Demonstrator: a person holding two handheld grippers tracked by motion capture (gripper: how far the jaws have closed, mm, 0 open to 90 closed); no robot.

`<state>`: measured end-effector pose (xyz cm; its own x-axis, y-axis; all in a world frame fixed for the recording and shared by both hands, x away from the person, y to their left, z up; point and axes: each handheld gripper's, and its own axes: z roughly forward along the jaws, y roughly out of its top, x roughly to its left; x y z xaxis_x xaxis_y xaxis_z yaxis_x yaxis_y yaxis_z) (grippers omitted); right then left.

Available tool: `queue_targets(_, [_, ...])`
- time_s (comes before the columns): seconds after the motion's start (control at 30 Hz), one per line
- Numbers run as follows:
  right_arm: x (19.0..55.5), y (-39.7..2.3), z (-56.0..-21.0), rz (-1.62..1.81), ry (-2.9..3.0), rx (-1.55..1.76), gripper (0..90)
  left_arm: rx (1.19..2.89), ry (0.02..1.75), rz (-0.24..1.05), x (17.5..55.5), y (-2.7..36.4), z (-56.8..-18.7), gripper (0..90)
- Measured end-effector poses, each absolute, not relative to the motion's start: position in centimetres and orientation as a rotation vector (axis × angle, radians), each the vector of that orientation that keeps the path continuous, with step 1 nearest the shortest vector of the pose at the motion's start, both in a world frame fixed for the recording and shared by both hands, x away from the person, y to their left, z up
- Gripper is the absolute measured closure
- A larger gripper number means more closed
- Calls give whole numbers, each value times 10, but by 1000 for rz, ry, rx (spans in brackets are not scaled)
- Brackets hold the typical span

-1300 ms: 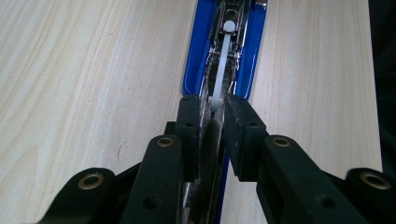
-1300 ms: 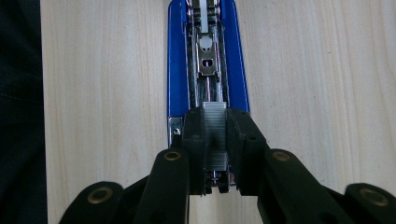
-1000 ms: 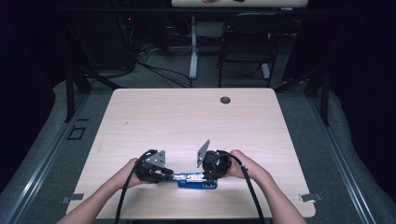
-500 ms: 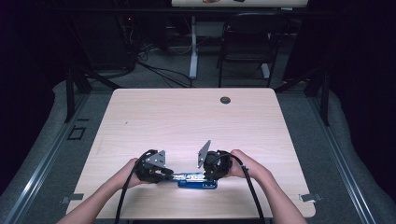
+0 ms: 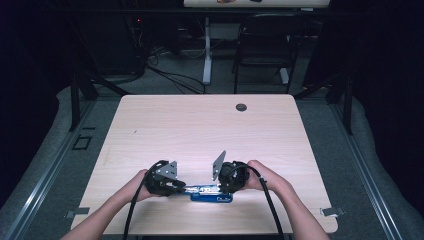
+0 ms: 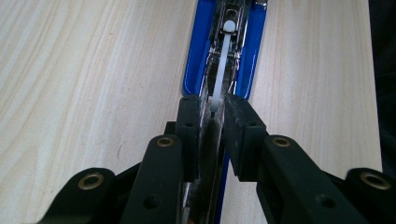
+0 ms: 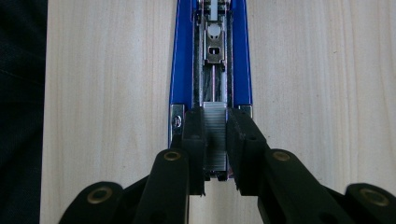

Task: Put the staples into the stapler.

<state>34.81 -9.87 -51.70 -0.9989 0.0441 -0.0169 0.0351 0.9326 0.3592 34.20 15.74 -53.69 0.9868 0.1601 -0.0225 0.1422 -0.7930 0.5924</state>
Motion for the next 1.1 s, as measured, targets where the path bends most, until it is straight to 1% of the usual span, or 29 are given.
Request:
queue_targets(0.87, [350,-104,-514,584,3074,78,779,2499,207,32,343,158,-537,763])
queue_targets(1.1, [350,-105,-513,582,3076,111,754,2503,206,36,342,157,-537,763])
